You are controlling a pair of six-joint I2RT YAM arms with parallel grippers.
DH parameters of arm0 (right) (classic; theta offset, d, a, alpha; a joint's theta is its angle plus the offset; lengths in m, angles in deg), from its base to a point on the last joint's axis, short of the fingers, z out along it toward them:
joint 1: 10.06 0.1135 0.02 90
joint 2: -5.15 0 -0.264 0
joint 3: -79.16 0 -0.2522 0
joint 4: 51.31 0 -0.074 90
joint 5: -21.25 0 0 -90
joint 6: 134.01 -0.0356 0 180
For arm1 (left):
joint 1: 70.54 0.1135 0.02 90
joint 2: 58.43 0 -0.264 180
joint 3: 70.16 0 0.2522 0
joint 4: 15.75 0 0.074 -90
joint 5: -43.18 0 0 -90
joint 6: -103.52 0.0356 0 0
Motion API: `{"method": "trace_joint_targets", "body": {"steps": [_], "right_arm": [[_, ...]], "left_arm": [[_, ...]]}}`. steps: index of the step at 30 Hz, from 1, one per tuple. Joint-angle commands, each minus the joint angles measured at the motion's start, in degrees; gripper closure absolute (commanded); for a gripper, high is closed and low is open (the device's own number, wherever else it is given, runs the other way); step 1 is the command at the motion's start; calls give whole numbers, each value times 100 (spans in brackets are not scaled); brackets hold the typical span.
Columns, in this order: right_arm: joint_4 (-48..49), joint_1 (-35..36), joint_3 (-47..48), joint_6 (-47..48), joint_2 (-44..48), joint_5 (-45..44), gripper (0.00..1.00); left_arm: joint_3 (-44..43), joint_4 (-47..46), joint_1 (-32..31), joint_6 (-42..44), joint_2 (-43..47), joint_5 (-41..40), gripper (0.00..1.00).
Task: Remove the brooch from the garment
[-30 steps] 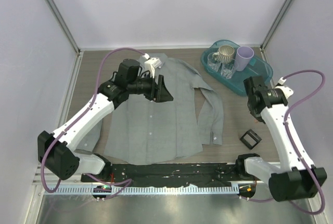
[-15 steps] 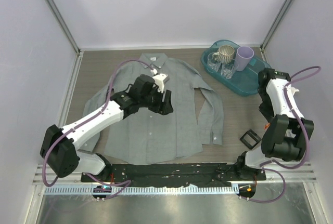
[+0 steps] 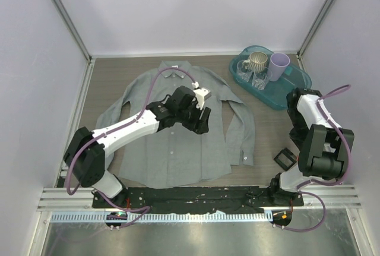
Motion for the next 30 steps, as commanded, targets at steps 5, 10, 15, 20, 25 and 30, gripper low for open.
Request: {"method": "trace_joint_targets", "body": {"steps": [5,10,15,20,25,30], "right_arm": [[-407,234,97,221,-107,44,99],[-196,340,281,485,-89,167,99],[173,340,256,731,42,544,99],[148,340,211,652,-19,518,99],[60,340,238,617,-124,413,99],[-20,401,194,520,-221,430,99]], "left_arm": [[-180,-367,23,238,-221,176,39],[-144,-402,145,177,-301,387,39],[-136,-472,216,115,-318,502,39],[-127,-499,207,115,-309,555,40],[-153,-473,207,124,-283,555,39],[-171,-508,207,115,-283,572,39]]}}
